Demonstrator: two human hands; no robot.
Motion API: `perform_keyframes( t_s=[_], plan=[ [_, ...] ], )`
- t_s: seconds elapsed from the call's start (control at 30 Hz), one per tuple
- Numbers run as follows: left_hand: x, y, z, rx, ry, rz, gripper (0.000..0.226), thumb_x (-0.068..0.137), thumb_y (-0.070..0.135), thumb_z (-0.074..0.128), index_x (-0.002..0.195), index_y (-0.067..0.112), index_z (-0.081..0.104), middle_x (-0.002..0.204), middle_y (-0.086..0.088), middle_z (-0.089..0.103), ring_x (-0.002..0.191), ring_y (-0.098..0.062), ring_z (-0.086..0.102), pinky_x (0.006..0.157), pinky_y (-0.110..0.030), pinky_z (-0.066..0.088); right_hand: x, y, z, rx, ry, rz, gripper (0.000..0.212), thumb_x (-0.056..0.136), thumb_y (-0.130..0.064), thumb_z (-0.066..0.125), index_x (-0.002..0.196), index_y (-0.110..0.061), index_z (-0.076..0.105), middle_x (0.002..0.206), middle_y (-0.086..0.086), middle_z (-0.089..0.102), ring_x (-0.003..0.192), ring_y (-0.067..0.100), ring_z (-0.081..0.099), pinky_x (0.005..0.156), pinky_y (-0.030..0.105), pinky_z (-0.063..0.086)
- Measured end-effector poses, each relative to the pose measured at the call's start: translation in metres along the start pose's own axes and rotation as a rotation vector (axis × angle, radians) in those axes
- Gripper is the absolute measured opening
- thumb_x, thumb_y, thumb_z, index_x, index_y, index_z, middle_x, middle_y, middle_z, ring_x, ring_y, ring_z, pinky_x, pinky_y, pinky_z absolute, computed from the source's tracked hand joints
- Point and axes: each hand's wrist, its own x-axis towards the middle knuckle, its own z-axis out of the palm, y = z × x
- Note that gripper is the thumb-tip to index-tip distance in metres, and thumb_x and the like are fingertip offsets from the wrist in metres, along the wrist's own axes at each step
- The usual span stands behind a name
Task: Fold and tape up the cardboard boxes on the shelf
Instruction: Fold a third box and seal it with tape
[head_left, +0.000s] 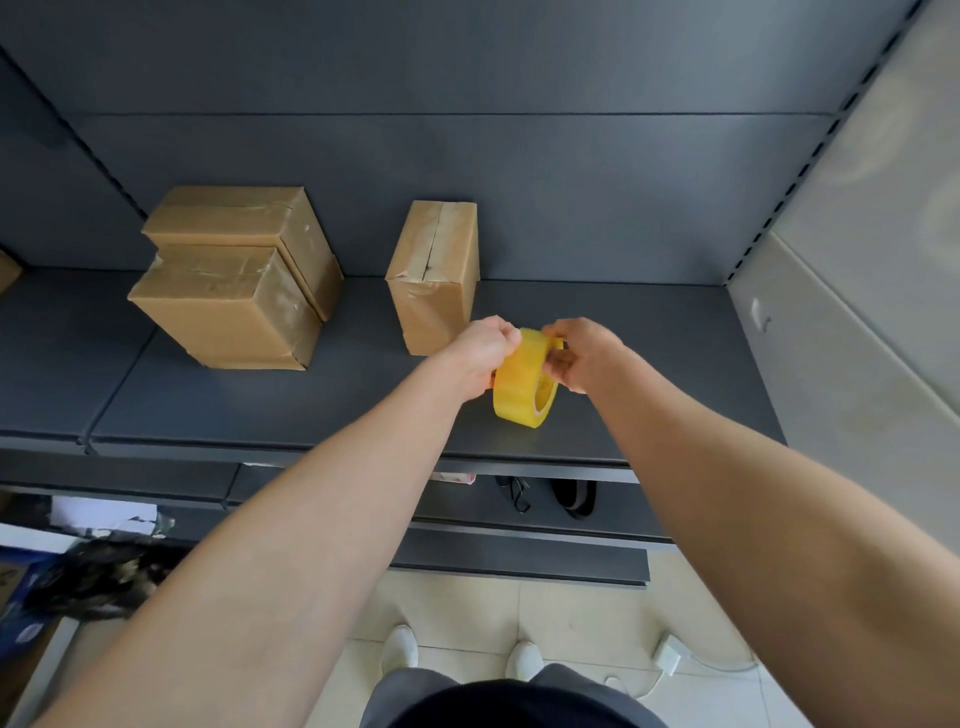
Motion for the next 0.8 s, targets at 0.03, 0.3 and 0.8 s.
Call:
perform_keyframes(
  t_s=[0.03,0.3,0.8],
  plan=[
    [-0.001,-0.001,0.003,-0.017,-0.007,0.003,0.015,0.102,0.01,0.039,0.09,0.013,0.049,0.092,-0.009,0.051,0.083,-0.022,0.052,0.08,-0.04,0.046,-0.001,-0.002,-0.001,0.019,0.011,-0.007,0.019,0.084,0.001,0.063,0.102,-0.003,0.061,0.104,0.019,0.065,0.076,0.027,0.065,0.036,0.03,0.052],
    [-0.002,-0.007,0.015,-0.09,0.25,-0.004,0.031,0.084,0.005,0.065,0.111,-0.006,0.056,0.103,-0.02,0.062,0.088,-0.03,0.062,0.079,-0.04,0.054,-0.005,0.003,-0.003,0.046,0.083,-0.082,0.026,0.08,0.004,0.066,0.106,0.0,0.062,0.103,0.021,0.065,0.089,0.029,0.067,0.055,0.034,0.057],
    [-0.005,-0.022,-0.025,0.035,0.495,0.066,0.011,0.087,0.008,0.059,0.093,0.016,0.063,0.101,-0.006,0.067,0.088,-0.028,0.067,0.085,-0.041,0.056,0.007,0.031,0.031,-0.942,0.174,-0.584,0.041,0.088,-0.007,0.048,0.127,-0.021,0.052,0.089,0.001,0.049,0.081,0.024,0.05,0.068,0.028,0.04]
  ],
)
